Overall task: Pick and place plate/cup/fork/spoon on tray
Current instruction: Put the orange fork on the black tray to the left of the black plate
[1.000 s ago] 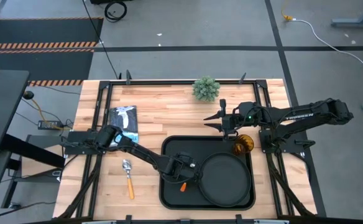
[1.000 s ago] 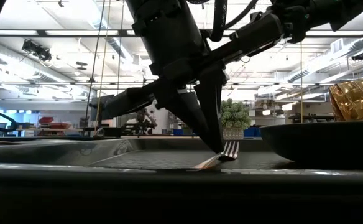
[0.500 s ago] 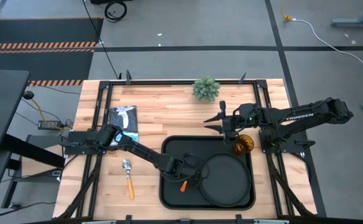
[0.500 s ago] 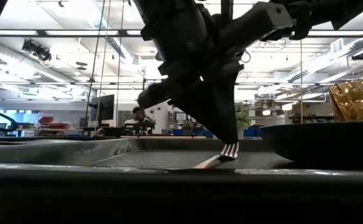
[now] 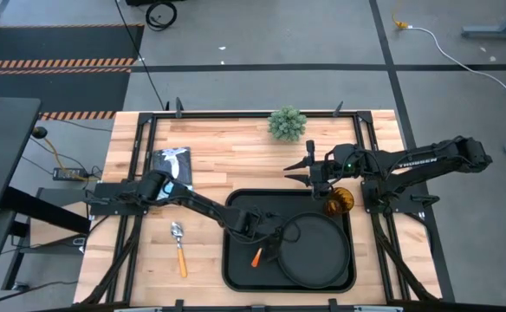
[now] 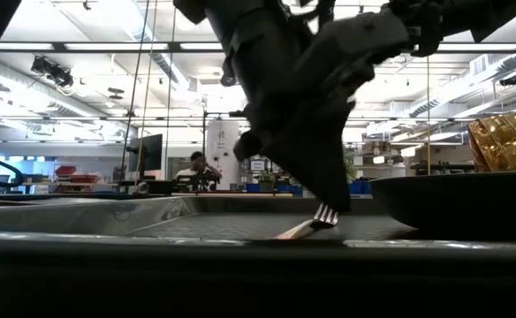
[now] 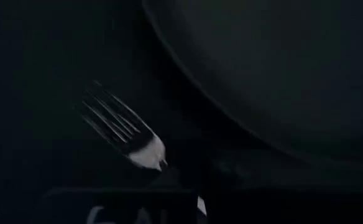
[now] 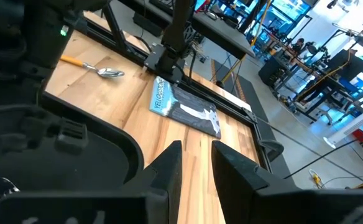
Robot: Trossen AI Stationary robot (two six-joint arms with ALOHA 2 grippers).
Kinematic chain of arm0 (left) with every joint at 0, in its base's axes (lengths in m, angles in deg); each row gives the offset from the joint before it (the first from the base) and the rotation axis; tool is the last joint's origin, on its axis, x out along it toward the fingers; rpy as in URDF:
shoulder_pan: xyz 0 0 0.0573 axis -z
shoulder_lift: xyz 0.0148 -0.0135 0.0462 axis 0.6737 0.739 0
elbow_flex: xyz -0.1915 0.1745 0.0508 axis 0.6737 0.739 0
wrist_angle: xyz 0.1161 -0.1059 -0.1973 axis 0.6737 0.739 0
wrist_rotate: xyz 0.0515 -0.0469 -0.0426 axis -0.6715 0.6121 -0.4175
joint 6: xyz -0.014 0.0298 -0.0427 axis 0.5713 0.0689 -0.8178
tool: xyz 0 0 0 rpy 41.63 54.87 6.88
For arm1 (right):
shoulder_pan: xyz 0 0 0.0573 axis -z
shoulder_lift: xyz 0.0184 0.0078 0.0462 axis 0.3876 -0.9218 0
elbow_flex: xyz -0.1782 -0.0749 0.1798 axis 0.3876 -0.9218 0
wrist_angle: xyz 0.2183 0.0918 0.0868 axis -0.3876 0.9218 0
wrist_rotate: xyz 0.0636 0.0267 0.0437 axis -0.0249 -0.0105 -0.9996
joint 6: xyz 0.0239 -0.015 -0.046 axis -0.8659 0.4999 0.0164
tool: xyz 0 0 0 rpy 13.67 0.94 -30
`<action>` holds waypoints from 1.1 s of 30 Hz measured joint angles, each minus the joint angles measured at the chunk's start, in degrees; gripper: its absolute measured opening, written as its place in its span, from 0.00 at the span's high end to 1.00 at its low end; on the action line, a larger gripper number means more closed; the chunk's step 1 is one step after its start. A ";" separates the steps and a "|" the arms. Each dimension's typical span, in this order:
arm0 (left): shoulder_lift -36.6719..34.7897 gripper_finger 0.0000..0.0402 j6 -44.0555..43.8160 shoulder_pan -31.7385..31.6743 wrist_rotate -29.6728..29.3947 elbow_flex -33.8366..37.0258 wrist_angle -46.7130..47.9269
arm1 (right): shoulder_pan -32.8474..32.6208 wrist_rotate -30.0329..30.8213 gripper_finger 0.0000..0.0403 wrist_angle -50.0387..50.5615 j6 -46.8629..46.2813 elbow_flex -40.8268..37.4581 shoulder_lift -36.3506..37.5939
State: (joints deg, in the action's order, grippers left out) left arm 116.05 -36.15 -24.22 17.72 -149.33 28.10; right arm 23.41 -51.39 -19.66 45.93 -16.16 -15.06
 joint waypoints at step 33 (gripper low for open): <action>1.35 0.98 8.86 -1.98 -11.37 0.04 -1.89 | 0.00 0.00 0.77 -0.18 -0.04 0.00 0.00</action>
State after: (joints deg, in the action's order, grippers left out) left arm 117.40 -27.28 -26.20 6.35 -149.29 26.22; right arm 23.41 -51.39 -19.84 45.88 -16.16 -15.06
